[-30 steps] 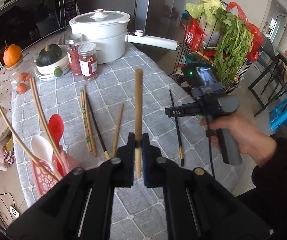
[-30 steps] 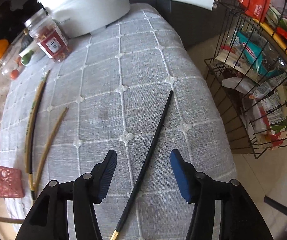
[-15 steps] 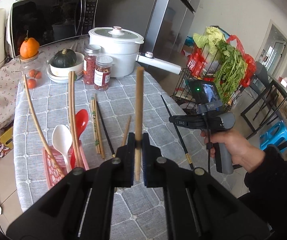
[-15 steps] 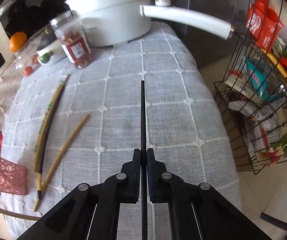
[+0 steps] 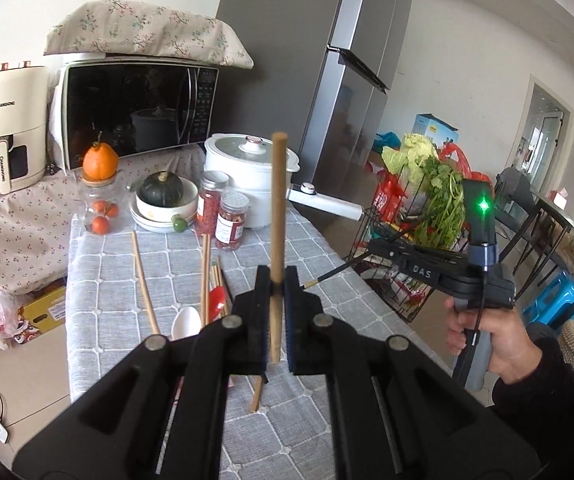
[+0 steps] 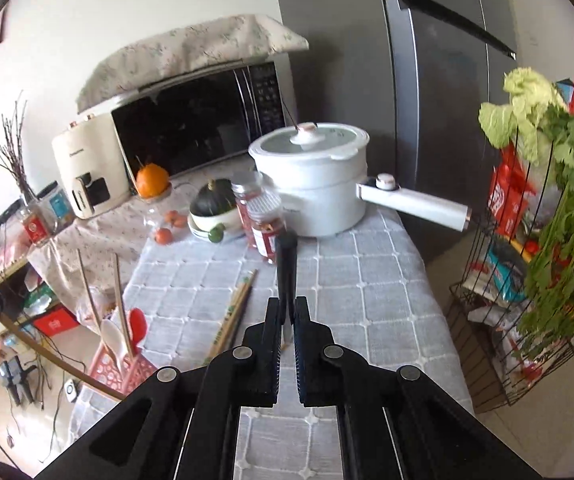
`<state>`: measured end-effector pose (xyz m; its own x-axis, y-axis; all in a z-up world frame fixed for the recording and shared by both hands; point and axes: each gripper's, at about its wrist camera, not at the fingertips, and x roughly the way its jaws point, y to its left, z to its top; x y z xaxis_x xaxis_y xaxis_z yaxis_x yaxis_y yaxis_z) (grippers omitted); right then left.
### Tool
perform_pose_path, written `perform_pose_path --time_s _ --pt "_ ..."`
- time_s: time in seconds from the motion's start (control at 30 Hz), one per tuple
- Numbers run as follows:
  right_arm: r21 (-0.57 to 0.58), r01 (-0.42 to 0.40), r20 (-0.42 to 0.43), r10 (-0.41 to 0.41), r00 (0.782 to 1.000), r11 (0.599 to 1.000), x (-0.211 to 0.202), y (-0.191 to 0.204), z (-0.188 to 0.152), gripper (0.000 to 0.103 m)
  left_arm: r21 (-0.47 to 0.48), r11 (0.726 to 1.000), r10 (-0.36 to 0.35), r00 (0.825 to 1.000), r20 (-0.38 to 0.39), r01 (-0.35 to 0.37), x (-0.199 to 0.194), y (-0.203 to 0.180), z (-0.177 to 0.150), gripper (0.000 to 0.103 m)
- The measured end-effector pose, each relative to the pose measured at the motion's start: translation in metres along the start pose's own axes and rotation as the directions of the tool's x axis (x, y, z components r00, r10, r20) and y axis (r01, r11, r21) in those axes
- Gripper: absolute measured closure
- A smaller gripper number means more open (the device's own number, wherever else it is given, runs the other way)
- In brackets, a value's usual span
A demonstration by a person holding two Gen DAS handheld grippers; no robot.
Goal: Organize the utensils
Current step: 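Carry the black chopstick to the basket with right tool while left tool releases its chopstick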
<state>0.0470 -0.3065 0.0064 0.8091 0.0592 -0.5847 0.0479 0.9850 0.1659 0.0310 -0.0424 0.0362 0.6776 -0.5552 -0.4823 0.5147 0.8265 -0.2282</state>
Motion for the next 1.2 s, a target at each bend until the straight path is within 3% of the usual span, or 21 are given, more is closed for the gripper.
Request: perform_pose_path --time_s 0.13,0.33,0.47,0.87,0.93,1.0,1.03,1.2 --pt "-0.010 -0.049 0.049 0.049 0.998 0.999 -0.019 0.015 0.013 0.097 -0.011 0.998 0.054 0.998 0.045 -0.054 -0.013 0.013 0.006 0.096" --pt "-0.008 -0.154 0.023 0.154 0.988 0.988 -0.027 0.033 0.020 0.097 -0.010 0.989 0.146 0.989 0.031 -0.146 -0.015 0.032 0.006 0.096" --pt "-0.013 -0.220 0.017 0.220 0.975 0.975 -0.031 0.046 0.018 0.097 0.014 0.978 0.208 0.978 -0.008 -0.208 -0.006 0.041 -0.001 0.096" --pt "-0.076 -0.309 0.035 0.312 0.949 0.948 -0.036 0.092 0.017 0.097 0.012 0.974 0.227 0.959 -0.172 -0.228 0.038 0.060 -0.019 0.096" --pt "-0.082 -0.317 0.035 0.320 0.947 0.945 -0.035 0.097 0.015 0.097 0.006 0.971 0.235 0.955 -0.180 -0.238 0.042 0.062 -0.021 0.087" --pt "-0.084 -0.325 0.035 0.329 0.944 0.942 -0.033 0.102 0.014 0.097 -0.009 0.967 0.247 0.952 -0.179 -0.253 0.043 0.064 -0.022 0.042" --pt "-0.086 -0.328 0.034 0.332 0.943 0.941 -0.032 0.104 0.013 0.097 -0.021 0.964 0.257 0.952 -0.167 -0.264 0.041 0.065 -0.021 0.035" --pt "-0.090 -0.343 0.036 0.347 0.937 0.935 -0.025 0.112 0.010 0.097 -0.058 0.962 0.255 0.955 -0.151 -0.266 0.032 0.069 -0.018 0.032"
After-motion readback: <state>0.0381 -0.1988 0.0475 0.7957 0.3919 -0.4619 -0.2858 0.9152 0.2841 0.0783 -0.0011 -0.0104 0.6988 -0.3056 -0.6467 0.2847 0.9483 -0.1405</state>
